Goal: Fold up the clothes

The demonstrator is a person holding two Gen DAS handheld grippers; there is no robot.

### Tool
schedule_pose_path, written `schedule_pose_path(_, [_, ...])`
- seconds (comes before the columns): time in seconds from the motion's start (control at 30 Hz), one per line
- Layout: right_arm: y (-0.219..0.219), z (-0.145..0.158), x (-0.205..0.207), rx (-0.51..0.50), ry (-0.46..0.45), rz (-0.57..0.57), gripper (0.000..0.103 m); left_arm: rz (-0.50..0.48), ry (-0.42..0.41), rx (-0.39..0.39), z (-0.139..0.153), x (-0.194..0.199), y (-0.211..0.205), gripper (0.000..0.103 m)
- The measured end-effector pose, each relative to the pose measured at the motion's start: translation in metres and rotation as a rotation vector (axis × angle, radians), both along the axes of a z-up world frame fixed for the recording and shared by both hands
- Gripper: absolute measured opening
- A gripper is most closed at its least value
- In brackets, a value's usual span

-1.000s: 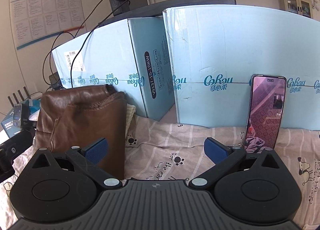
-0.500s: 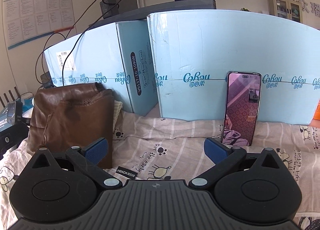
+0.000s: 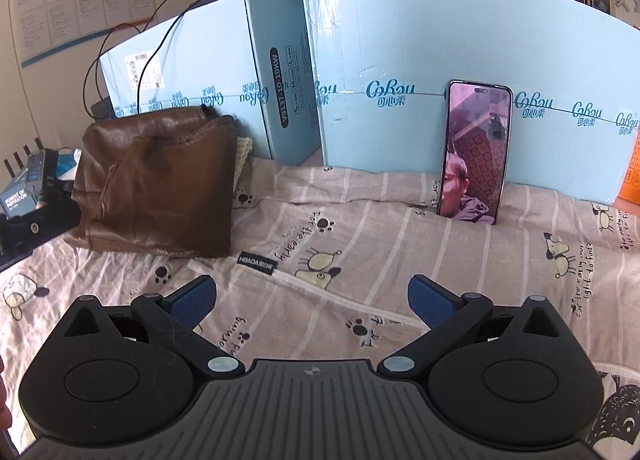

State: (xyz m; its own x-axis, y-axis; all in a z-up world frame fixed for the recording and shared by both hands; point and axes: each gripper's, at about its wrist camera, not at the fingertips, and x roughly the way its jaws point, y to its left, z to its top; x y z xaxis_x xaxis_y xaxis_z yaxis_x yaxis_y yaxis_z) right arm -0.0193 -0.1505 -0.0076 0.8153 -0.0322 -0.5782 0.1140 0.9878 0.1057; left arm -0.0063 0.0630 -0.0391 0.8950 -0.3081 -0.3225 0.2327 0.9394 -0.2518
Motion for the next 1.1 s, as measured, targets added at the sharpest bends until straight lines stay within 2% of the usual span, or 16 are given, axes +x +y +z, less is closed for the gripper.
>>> schedule_pose_path(0.23, [-0.015,-0.019,-0.045,0.007,0.021,-0.082,0.103,-0.063,-0.012,0.003,-0.007,-0.01,0.0,0.103])
schedule_pose_path(0.4, [-0.039,-0.031,-0.085,0.02,-0.007,-0.17,0.103,-0.186,-0.021,0.015,-0.01,-0.017,-0.023,0.103])
schedule_pose_path(0.53, [-0.075,-0.034,-0.124,-0.014,-0.072,-0.292,0.103,-0.292,-0.05,0.035,-0.007,-0.023,-0.051,0.103])
schedule_pose_path(0.67, [-0.123,-0.034,-0.165,-0.034,-0.109,-0.451,0.103,-0.36,-0.128,0.038,0.0,-0.029,-0.084,0.103])
schedule_pose_path(0.77, [-0.161,-0.033,-0.196,-0.05,-0.151,-0.572,0.103,-0.401,-0.191,0.069,0.006,-0.031,-0.122,0.103])
schedule_pose_path(0.87, [-0.198,-0.032,-0.22,-0.057,-0.211,-0.663,0.103,-0.498,-0.213,0.064,0.011,-0.03,-0.164,0.103])
schedule_pose_path(0.97, [-0.238,-0.033,-0.245,-0.136,-0.351,-0.857,0.103,-0.598,-0.192,0.046,0.018,-0.026,-0.211,0.103])
schedule_pose_path(1.03, [-0.259,-0.031,-0.253,-0.191,-0.404,-0.975,0.103,-0.65,-0.187,0.019,0.021,-0.029,-0.241,0.103])
schedule_pose_path(1.1, [-0.286,-0.026,-0.261,-0.184,-0.47,-1.039,0.103,-0.683,-0.188,-0.02,0.022,-0.034,-0.265,0.103])
